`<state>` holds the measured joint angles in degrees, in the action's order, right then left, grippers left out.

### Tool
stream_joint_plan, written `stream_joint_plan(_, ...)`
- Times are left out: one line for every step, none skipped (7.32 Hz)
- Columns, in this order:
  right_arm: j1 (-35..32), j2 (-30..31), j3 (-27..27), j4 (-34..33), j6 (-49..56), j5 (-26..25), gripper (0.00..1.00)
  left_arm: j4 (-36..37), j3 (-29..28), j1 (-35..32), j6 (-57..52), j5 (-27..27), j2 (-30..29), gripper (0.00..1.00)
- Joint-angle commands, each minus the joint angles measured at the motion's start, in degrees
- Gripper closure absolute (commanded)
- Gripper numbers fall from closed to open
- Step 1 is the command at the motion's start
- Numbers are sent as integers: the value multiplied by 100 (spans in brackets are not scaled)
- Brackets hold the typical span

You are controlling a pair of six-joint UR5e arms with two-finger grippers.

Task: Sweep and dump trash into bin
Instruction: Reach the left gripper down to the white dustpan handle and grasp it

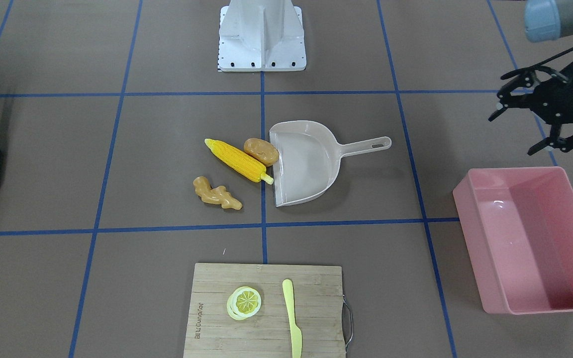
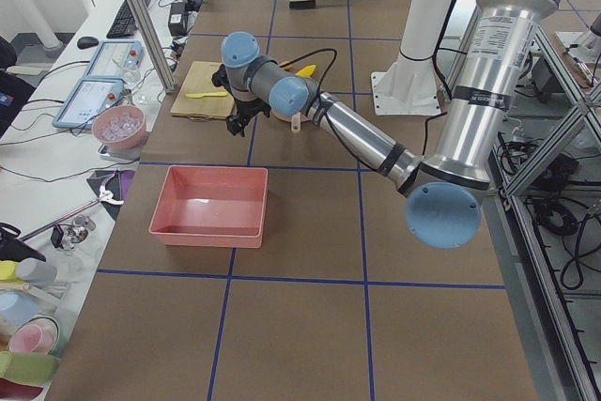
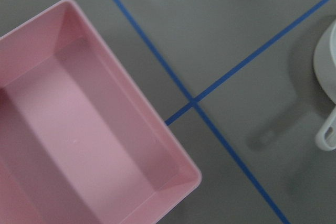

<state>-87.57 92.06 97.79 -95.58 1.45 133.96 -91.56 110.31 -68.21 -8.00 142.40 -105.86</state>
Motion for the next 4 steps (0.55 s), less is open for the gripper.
stream_joint_plan(736,-47,527,5,-1474,-271,0,-1129,0,1112,-17,-237,-443,2)
stream_joint_plan(907,31,748,5,-1751,-300,0,-1362,17,1526,-18,-726,-566,2)
stream_joint_plan(908,275,1107,5,-1763,-291,0,-1373,17,1878,-18,-975,-646,2)
stream_joint_plan(1004,713,1571,39,-1737,-248,0,-1373,52,2039,-26,-1090,-655,2)
